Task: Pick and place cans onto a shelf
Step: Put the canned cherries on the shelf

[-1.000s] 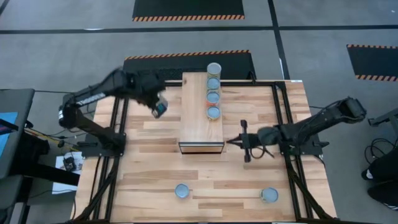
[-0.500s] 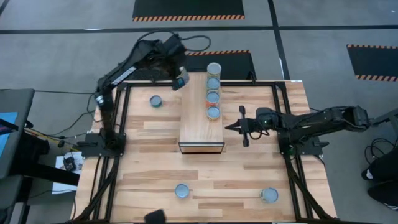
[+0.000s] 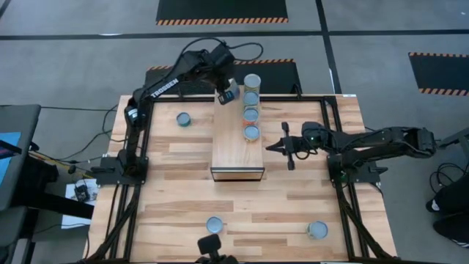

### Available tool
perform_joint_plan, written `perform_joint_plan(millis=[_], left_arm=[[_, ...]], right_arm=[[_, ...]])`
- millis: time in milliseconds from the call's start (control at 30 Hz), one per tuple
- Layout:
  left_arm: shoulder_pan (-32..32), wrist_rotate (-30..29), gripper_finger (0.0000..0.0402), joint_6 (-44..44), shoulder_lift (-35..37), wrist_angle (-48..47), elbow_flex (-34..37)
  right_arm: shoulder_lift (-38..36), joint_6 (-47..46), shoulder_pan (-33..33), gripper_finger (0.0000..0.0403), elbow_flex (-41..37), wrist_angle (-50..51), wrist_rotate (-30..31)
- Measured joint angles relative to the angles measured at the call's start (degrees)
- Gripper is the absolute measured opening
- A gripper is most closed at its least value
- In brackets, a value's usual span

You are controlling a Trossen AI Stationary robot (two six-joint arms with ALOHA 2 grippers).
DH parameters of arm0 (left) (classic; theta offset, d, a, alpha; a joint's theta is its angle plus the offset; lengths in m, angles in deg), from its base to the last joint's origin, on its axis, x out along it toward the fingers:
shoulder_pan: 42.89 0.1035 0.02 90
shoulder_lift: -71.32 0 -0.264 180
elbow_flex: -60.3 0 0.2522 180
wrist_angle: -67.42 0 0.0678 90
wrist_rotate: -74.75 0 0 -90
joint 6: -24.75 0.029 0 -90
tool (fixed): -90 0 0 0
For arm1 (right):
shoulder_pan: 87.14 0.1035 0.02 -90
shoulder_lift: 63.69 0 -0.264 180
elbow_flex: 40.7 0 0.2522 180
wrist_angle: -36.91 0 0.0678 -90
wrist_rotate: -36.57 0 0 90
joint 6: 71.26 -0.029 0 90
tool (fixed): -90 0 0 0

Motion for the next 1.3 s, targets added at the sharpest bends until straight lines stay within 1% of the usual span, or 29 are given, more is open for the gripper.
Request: perform_joint_plan(millis=[367,567,900,1067,1200,1300], left_arm=[[-0.5,0.7,0.0,-1.6,-0.1,-0.6,0.0],[-0.7,1.5,0.0,-2.8,-0.1,0.7,0.0],[-1.4,2.6,0.0024,-3.5,-0.1,1.2,0.0],[-1.6,2.6,0.0028,-3.7,-0.1,1.2,0.0],[-2.5,-0.2,0.0025,-1.6,0.2,0.4,-0.8],[-3.7,-2.1,0.0011,-0.7,2.1,0.5,-2.0]], right_arm=[[0.0,-0.1,0.1,0.0008,0.0,-0.4,0.0],[0.0,-0.1,0.1,0.0008,0.0,-0.4,0.0],[0.0,-0.1,0.1,0.0008,0.0,-0.4,0.0],[0.0,-0.2,0.1,0.0008,0.0,-0.4,0.0],[0.0,-0.2,0.1,0.0008,0.0,-0.3,0.0],[0.0,-0.2,0.1,0.0008,0.0,0.1,0.1]])
